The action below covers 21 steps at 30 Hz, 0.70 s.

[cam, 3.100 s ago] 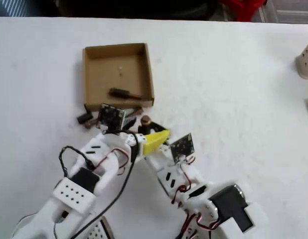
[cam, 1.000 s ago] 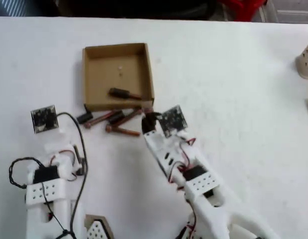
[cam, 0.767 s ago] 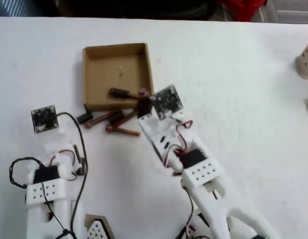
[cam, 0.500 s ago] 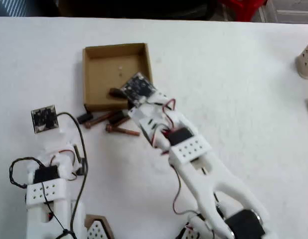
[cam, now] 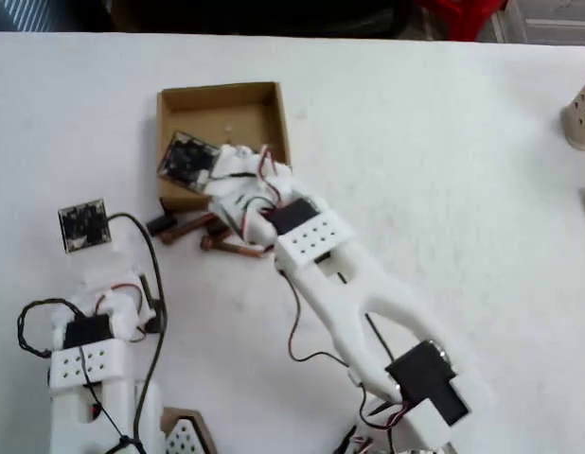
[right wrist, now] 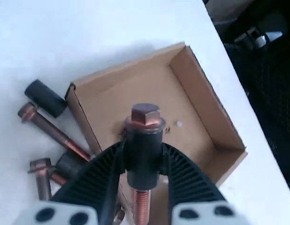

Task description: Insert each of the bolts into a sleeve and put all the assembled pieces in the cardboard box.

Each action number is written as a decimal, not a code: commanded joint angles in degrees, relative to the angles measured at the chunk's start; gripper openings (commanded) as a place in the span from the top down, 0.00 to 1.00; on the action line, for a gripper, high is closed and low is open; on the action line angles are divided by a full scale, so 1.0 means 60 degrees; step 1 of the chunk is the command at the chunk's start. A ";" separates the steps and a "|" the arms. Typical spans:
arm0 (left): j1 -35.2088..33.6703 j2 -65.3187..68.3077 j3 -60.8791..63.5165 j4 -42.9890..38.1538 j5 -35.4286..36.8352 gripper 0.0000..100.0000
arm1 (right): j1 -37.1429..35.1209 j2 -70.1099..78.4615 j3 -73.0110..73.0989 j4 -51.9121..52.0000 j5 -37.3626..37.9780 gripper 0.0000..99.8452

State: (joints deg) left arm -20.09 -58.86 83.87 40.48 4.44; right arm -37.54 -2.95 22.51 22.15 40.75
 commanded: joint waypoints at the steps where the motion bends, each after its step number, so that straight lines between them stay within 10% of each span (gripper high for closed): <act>1: -0.0227 -0.0154 -0.0059 -0.0249 -0.0029 0.97 | -0.0286 0.0125 -0.1685 0.0022 0.0044 0.98; 16: -0.1179 -0.0095 -0.0337 -0.0264 0.0352 0.97 | -0.0139 0.2322 -0.4249 0.0286 -0.2637 0.98; 21: -0.1179 -0.0095 -0.0322 -0.0264 0.0352 0.97 | 0.0623 0.1355 -0.5011 0.3553 -0.2652 0.98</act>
State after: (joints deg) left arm -26.77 -58.86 83.87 40.31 5.67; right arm -37.98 12.26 -1.23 29.10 25.63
